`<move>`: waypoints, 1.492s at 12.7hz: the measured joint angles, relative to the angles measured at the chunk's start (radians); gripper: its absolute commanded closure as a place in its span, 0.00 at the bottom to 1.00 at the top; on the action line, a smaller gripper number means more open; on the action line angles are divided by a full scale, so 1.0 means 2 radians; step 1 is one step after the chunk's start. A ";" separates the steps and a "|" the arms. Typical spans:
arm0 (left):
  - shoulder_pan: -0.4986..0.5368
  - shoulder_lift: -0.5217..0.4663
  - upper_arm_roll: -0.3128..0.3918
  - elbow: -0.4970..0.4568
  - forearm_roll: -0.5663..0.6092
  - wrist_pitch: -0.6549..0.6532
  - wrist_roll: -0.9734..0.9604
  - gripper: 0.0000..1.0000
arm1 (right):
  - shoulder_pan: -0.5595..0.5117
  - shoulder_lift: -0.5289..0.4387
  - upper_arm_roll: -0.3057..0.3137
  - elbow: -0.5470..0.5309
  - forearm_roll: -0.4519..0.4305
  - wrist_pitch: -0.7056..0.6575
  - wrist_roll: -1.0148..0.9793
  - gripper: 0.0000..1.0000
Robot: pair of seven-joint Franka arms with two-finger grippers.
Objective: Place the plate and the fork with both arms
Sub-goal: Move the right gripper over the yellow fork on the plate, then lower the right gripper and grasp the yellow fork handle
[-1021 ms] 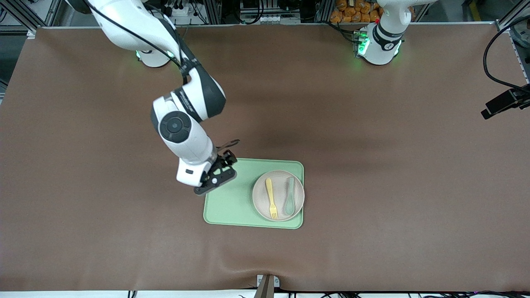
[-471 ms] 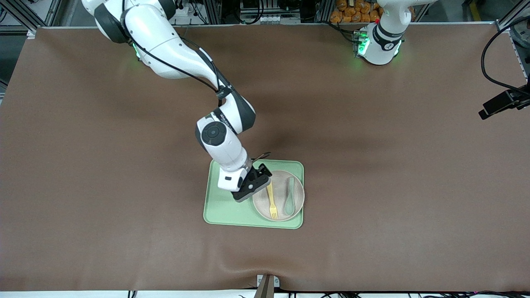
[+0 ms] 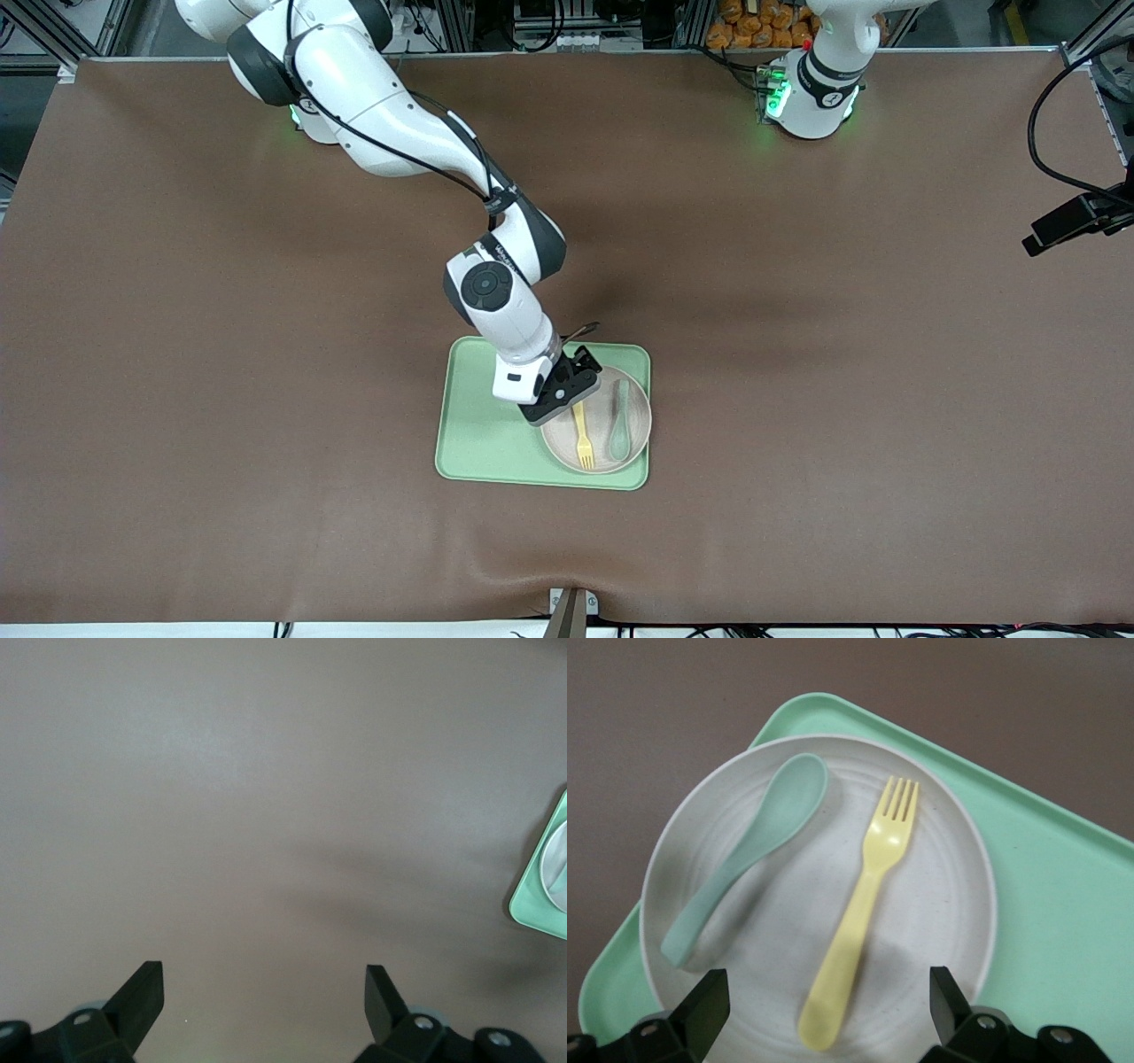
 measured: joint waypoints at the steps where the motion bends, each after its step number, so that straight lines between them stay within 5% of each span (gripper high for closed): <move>1: 0.000 0.000 0.000 -0.002 0.000 0.000 0.000 0.00 | 0.003 0.006 0.000 0.000 0.000 0.010 0.005 0.00; 19: 0.036 -0.006 0.003 -0.003 0.000 0.006 0.044 0.00 | 0.004 0.040 -0.003 0.003 -0.004 0.069 -0.016 0.00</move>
